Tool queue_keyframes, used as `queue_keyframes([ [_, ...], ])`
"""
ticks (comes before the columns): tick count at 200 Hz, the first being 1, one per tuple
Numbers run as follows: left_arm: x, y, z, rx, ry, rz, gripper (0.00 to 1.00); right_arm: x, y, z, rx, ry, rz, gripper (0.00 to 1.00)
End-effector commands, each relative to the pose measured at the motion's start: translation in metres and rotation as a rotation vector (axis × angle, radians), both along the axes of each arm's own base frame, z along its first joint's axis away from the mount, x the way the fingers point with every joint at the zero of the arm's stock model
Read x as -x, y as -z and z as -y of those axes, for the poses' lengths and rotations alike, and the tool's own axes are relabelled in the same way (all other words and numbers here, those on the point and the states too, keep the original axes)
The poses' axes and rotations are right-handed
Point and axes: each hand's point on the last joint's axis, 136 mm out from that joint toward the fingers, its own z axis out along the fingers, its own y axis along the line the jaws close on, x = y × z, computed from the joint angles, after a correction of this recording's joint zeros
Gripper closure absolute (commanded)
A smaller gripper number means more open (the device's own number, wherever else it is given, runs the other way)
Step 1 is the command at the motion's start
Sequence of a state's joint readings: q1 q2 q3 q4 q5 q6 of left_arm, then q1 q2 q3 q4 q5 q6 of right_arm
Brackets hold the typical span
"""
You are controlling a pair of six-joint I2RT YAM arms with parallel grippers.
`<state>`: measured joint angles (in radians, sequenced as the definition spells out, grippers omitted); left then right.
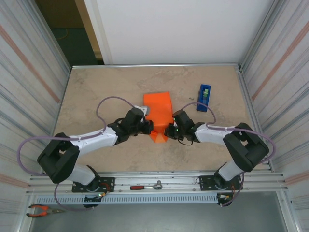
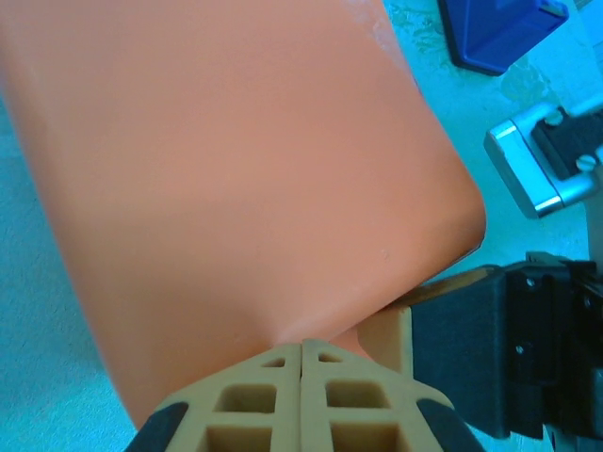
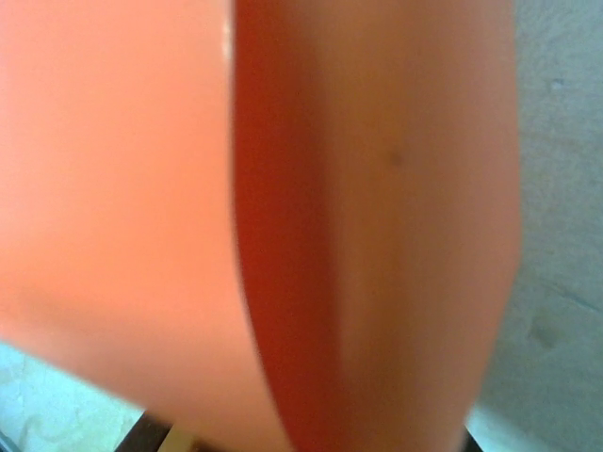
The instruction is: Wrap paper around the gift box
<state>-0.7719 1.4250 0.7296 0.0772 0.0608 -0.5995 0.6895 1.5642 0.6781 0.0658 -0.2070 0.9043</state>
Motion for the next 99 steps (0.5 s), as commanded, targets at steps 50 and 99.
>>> queue_keyframes([
  [50, -0.008, -0.015, -0.042, 0.007, -0.095, 0.029, 0.65, -0.002, -0.011, 0.008, -0.011, -0.011, 0.019, 1.00],
  [99, -0.028, -0.035, -0.056, 0.096, -0.074, 0.023, 0.66, 0.002, -0.034, 0.045, 0.008, 0.057, 0.064, 1.00],
])
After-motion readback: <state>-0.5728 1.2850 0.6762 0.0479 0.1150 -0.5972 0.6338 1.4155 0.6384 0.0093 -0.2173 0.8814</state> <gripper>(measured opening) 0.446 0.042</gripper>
